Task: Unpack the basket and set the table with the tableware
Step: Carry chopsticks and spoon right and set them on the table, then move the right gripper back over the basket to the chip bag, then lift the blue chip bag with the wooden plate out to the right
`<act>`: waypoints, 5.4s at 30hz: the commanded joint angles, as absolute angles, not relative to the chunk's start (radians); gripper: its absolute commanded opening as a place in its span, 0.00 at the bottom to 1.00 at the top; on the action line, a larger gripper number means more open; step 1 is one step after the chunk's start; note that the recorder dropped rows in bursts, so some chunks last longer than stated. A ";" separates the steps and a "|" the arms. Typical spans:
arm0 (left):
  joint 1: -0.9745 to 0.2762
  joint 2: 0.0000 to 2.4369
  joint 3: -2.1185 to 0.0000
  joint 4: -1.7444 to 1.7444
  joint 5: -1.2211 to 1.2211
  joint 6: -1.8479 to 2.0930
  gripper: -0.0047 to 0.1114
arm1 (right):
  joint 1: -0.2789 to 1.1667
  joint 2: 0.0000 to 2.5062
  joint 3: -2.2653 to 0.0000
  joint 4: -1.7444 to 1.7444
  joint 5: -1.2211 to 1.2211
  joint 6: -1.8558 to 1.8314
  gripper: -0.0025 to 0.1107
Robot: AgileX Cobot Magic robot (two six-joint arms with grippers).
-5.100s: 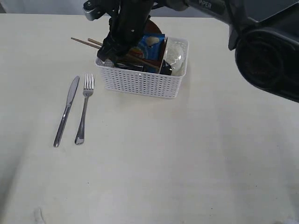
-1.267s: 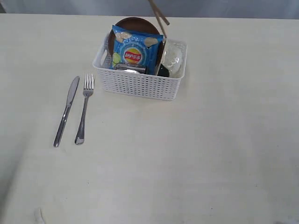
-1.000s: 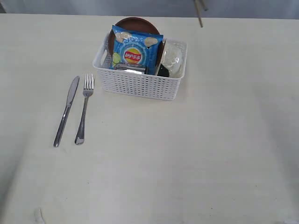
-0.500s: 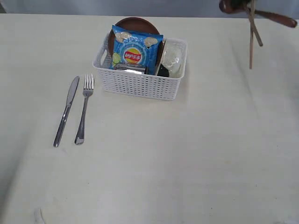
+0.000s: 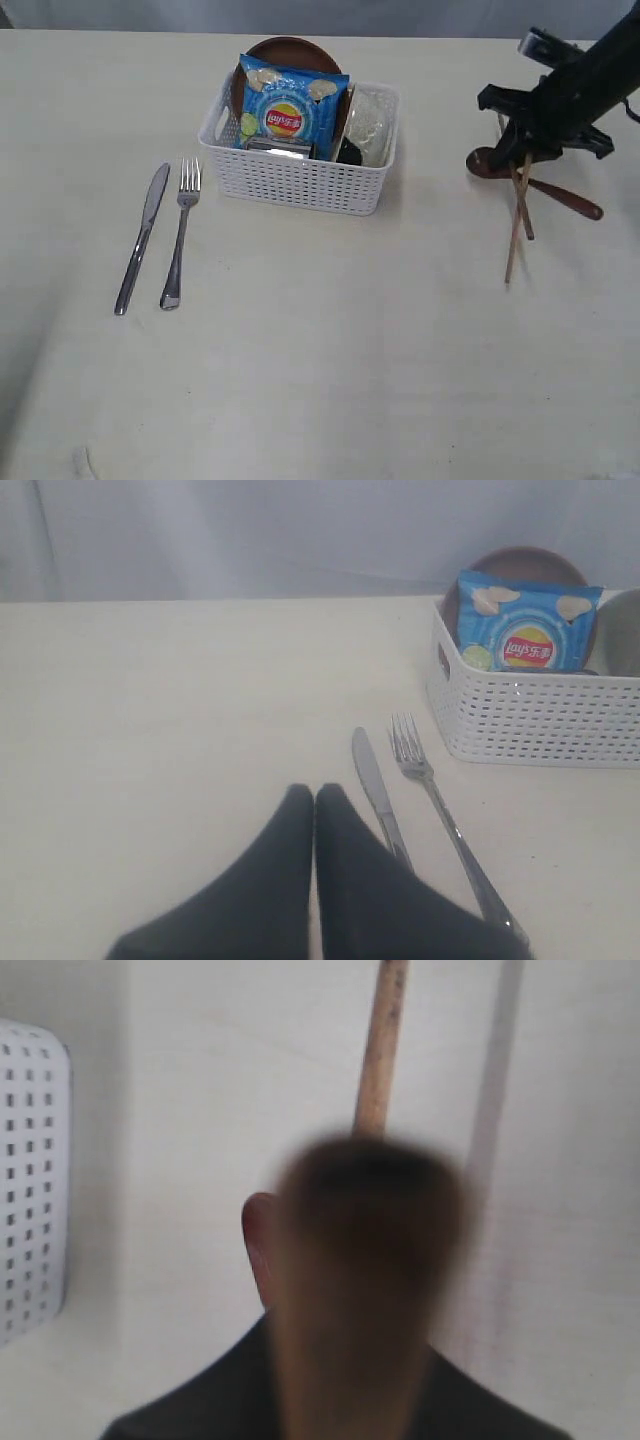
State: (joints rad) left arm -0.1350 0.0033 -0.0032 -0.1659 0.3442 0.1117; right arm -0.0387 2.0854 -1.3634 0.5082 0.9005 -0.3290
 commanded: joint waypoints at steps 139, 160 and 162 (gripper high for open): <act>-0.143 0.000 0.000 -0.166 0.342 0.111 0.04 | 0.079 2.180 -2.149 0.723 0.885 -0.797 0.02; -0.143 0.000 0.000 -0.166 0.342 0.111 0.04 | -0.193 2.515 -2.149 0.757 1.142 -0.298 0.02; -0.143 0.000 0.000 -0.166 0.342 0.111 0.04 | -0.197 2.518 -2.149 0.755 1.138 -0.298 0.02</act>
